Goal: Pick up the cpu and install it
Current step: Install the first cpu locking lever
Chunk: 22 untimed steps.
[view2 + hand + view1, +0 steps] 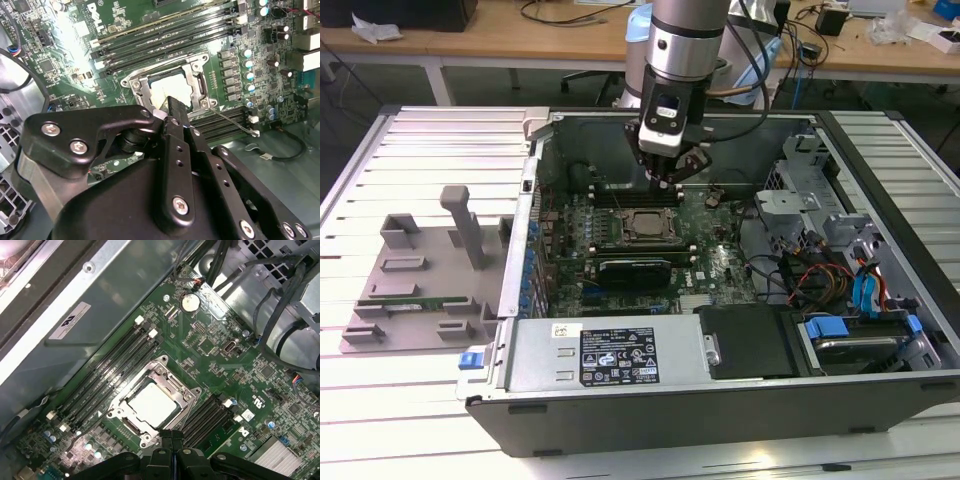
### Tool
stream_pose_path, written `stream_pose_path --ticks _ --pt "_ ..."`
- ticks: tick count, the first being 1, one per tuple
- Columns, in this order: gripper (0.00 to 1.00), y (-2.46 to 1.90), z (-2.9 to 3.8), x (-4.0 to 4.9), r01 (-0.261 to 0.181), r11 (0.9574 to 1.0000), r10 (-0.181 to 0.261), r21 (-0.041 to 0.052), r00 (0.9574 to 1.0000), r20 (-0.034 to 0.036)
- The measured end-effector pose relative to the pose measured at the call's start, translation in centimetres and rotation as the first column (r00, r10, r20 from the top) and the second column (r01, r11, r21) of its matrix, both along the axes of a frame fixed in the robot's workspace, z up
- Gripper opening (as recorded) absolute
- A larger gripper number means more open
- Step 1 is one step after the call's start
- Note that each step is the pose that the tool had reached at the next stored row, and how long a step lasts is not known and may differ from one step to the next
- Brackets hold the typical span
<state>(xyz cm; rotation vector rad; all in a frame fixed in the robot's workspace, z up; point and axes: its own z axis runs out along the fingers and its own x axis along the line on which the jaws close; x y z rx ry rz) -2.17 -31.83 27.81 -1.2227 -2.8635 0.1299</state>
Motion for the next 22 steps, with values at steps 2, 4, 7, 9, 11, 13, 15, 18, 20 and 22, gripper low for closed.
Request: stream_pose_path --ticks 2,4,7,9,11,13,15,18,20,22 --pt "0.11 0.0 0.0 0.0 -0.009 1.0 0.009 0.0 1.0 -0.0001" --pt "0.11 0.0 0.0 0.0 -0.019 0.9998 0.019 0.0 0.9998 -0.0001" --pt "0.11 0.0 0.0 0.0 -0.04 0.9992 0.04 -0.0001 0.9992 0.0" --pt "0.11 0.0 0.0 0.0 -0.072 0.9974 0.072 0.0 0.9974 0.0" --pt "0.11 0.0 0.0 0.0 -0.099 0.9951 0.099 0.0 0.9951 0.0" --pt "0.11 0.0 0.0 0.0 -0.126 0.9921 0.126 0.0016 0.9921 0.0001" --pt "0.11 0.0 0.01 0.0 -0.151 0.9885 0.151 0.0066 0.9885 0.0009" --pt "0.11 0.0 0.0 0.01 -0.188 0.982 0.188 0.0147 0.9821 0.0023" --pt "0.11 0.0 0.0 0.02 -0.215 0.9764 0.215 0.0159 0.9765 0.0026" --pt "0.11 0.0 0.0 0.01 -0.232 0.9727 0.232 0.0159 0.9728 0.0026"
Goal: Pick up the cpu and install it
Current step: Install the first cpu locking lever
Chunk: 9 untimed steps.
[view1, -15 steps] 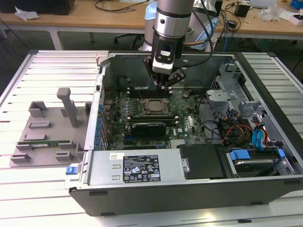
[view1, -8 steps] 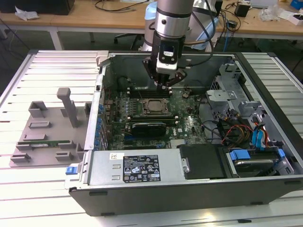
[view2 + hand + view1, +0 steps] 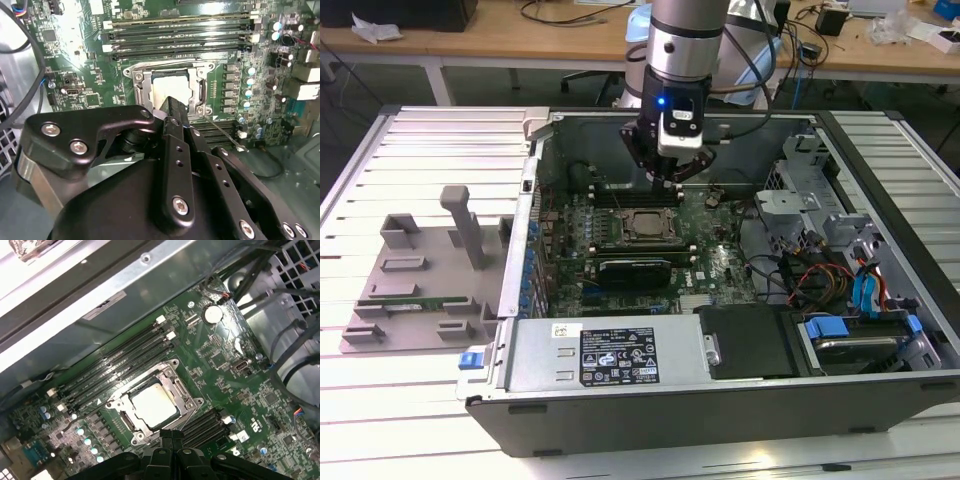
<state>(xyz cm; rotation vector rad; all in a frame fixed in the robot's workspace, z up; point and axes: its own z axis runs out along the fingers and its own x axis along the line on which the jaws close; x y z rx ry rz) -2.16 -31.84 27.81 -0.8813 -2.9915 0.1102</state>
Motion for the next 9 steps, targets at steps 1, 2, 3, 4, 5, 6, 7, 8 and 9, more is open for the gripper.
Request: stream_pose_path --ticks 1,2,3,4,5,6,7,8,9 --pt "0.11 0.0 0.01 0.0 -0.012 0.9999 0.012 -0.0002 0.9999 -0.0001" --pt "0.11 0.0 0.01 0.0 -0.018 0.9998 0.018 -0.0002 0.9998 -0.0001" --pt "0.11 0.0 0.01 0.0 -0.026 0.9997 0.026 -0.0002 0.9997 -0.0001" --pt "0.11 0.0 0.0 0.0 -0.034 0.9994 0.034 -0.0001 0.9994 -0.0001" --pt "0.11 0.0 0.0 0.0 -0.053 0.9986 0.053 -0.0002 0.9986 -0.0001" --pt "0.11 0.0 0.0 0.0 -0.061 0.9981 0.061 -0.0002 0.9981 -0.0001" --pt "0.11 0.0 0.0 0.0 -0.068 0.9977 0.068 -0.0001 0.9977 -0.0001" --pt "0.11 0.0 0.0 0.0 -0.077 0.997 0.077 -0.0001 0.997 -0.0001" --pt "0.11 0.0 0.0 0.0 -0.084 0.9965 0.084 -0.0001 0.9965 -0.0001"
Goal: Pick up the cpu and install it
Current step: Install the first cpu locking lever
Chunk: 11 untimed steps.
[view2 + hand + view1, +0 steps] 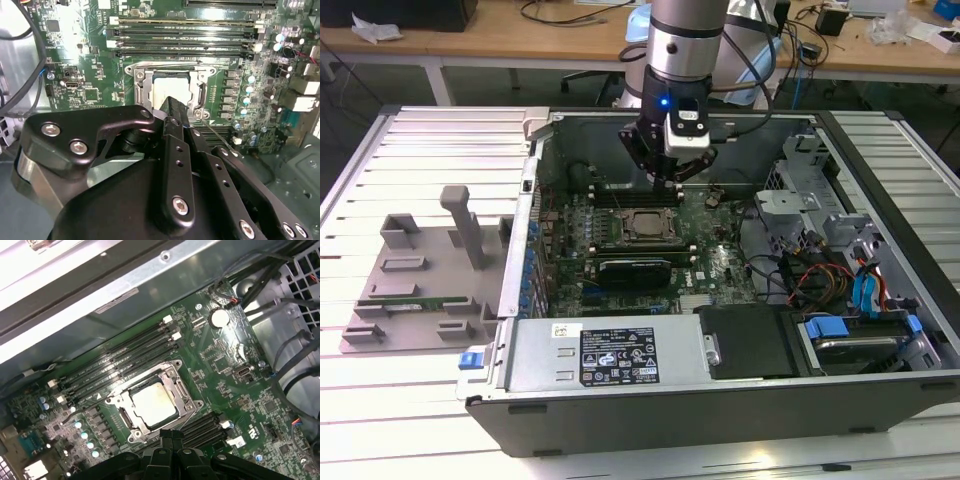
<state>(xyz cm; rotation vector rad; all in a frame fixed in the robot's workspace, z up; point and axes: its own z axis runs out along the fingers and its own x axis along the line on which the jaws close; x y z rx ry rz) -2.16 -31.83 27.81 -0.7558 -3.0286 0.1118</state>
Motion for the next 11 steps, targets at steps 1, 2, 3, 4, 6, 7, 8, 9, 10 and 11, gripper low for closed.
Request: stream_pose_path --ticks 1,2,3,4,6,7,8,9,10,11 --pt "0.11 0.0 0.0 0.0 -0.011 0.9999 0.011 0.0 0.9999 0.0" --pt "0.11 0.0 0.0 0.0 -0.02 0.9998 0.02 -0.0001 0.9998 0.0" --pt "0.11 0.0 0.0 0.0 -0.027 0.9996 0.027 0.0 0.9996 0.0" --pt "0.11 0.0 0.0 0.0 -0.038 0.9993 0.038 0.0 0.9993 0.0" --pt "0.11 0.0 0.0 0.0 -0.06 0.9982 0.06 0.0 0.9982 0.0001" --pt "0.11 0.0 0.0 0.0 -0.074 0.9973 0.074 0.0 0.9973 0.0001" --pt "0.11 0.0 0.0 0.0 -0.084 0.9965 0.084 0.0 0.9965 0.0" --pt "0.11 0.0 0.0 0.0 -0.09 0.9959 0.09 0.0 0.9959 0.0" --pt "0.11 0.0 0.0 0.0 -0.1 0.995 0.1 0.0 0.995 0.0001" --pt "0.11 0.0 0.0 0.0 -0.111 0.9938 0.111 0.0 0.9938 0.0"
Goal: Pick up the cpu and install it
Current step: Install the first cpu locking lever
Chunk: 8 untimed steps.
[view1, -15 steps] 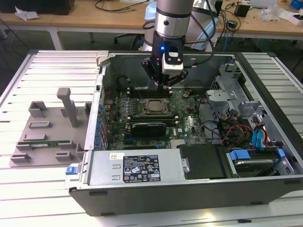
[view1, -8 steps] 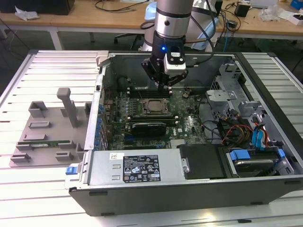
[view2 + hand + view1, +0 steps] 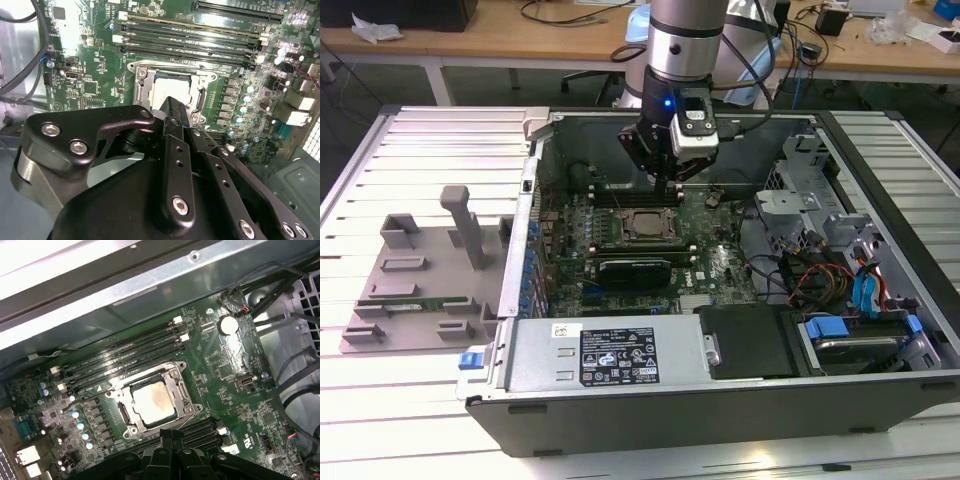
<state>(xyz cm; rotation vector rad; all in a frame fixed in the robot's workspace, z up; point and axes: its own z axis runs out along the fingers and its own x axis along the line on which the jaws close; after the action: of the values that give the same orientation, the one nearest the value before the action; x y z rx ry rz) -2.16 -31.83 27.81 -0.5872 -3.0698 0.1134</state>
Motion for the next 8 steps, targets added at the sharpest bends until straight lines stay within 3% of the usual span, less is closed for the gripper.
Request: stream_pose_path --ticks 8 --pt "0.11 0.0 0.0 0.0 -0.086 0.9963 0.086 0.0 0.9963 0.0"
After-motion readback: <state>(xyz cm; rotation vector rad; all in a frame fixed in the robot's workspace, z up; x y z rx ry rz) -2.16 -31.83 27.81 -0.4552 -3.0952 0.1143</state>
